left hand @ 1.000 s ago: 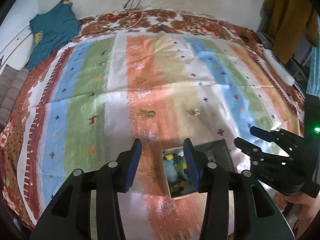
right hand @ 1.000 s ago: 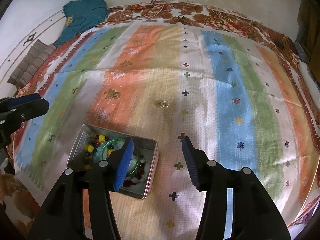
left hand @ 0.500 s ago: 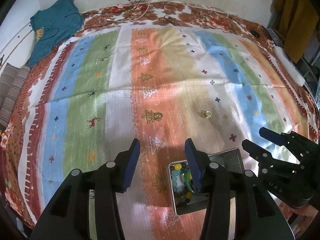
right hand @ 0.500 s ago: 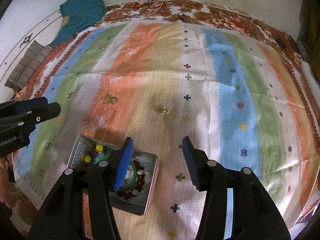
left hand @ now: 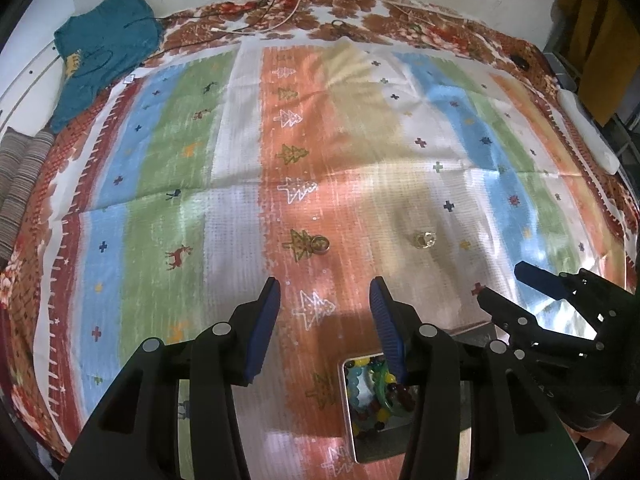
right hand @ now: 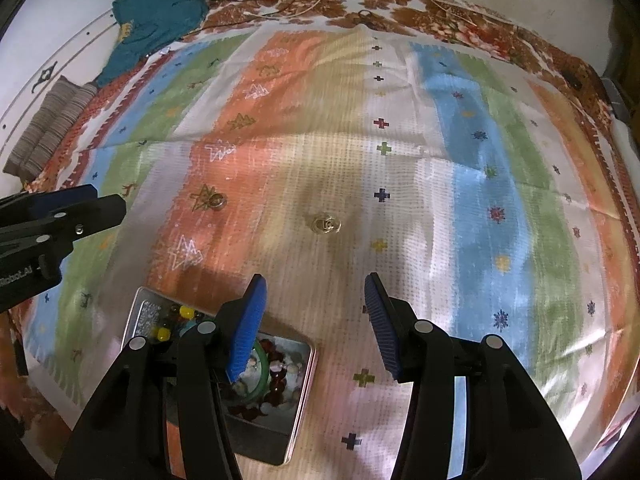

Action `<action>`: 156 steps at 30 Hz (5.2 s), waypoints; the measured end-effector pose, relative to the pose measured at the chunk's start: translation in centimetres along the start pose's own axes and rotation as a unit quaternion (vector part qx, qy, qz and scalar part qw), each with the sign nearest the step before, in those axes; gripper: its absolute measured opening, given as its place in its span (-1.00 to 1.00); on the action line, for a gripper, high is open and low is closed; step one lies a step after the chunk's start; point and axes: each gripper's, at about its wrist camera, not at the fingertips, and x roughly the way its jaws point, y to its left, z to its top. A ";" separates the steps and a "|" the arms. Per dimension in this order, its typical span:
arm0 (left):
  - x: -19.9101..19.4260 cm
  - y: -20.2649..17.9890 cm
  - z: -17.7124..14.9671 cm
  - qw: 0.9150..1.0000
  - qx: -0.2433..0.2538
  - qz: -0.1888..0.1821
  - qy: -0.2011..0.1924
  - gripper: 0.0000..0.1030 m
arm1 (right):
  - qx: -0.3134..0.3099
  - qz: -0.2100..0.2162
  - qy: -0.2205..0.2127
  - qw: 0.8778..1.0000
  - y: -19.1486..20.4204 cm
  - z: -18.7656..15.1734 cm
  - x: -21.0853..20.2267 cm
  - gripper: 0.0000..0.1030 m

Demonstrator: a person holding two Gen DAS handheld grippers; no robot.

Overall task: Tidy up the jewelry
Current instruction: 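Move both tools toward the small gold rings on the cloth, then grasp a gold ring with the left tool while the right tool grasps the gold earrings, then carry both held rings over the silver tin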

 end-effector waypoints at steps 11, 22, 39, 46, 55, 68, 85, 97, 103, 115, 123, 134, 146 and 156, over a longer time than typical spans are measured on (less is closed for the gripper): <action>2.3 -0.2 1.3 1.000 0.001 -0.001 0.020 -0.10 | 0.007 0.012 0.019 1.000 -0.6 1.2 2.0 -0.01; 5.7 -0.3 2.5 0.999 0.005 0.008 0.047 -0.10 | 0.003 0.012 0.043 0.999 -0.9 2.3 4.7 -0.01; 9.5 -0.1 3.3 0.996 0.019 0.020 0.080 -0.10 | -0.002 0.006 0.066 0.998 -1.0 3.8 8.0 -0.01; 10.7 0.3 3.4 0.995 0.021 0.018 0.091 -0.10 | -0.012 0.001 0.076 0.997 -1.0 4.4 9.4 -0.01; 12.7 0.1 3.5 0.994 0.031 0.010 0.108 -0.11 | -0.014 0.004 0.086 0.996 -1.4 5.2 10.8 -0.04; 14.4 0.4 4.1 0.992 0.016 0.002 0.121 -0.44 | -0.033 -0.016 0.088 0.995 -0.9 5.4 11.6 -0.39; 12.7 -0.3 3.3 0.994 0.025 0.014 0.107 -0.63 | -0.028 -0.009 0.069 0.997 -0.5 4.8 10.3 -0.58; 9.6 -0.5 3.1 0.997 0.015 -0.009 0.081 -0.63 | -0.022 -0.006 0.052 0.998 -0.8 4.1 8.3 -0.58; 7.3 -0.5 3.1 0.998 0.019 -0.019 0.057 -0.63 | -0.018 -0.007 0.036 0.999 -0.8 3.9 6.6 -0.58; 3.0 -1.6 2.2 0.999 0.045 -0.018 0.005 -0.63 | -0.020 -0.010 0.006 1.000 -0.3 3.1 3.2 -0.58; 1.1 -1.7 1.3 0.998 0.054 -0.015 -0.025 -0.63 | -0.028 -0.001 -0.007 1.000 0.3 2.4 1.6 -0.58; -1.3 -1.5 -0.2 0.998 0.046 -0.032 -0.041 -0.63 | -0.024 0.018 -0.025 0.999 0.8 1.1 -0.9 -0.58; -3.8 -2.4 -2.6 0.996 0.060 -0.049 -0.053 -0.63 | -0.028 0.033 -0.038 0.998 1.2 -1.0 -2.9 -0.58; -5.3 -3.4 -4.2 0.993 0.072 -0.060 -0.064 -0.63 | -0.036 0.046 -0.043 0.997 1.7 -2.6 -4.2 -0.58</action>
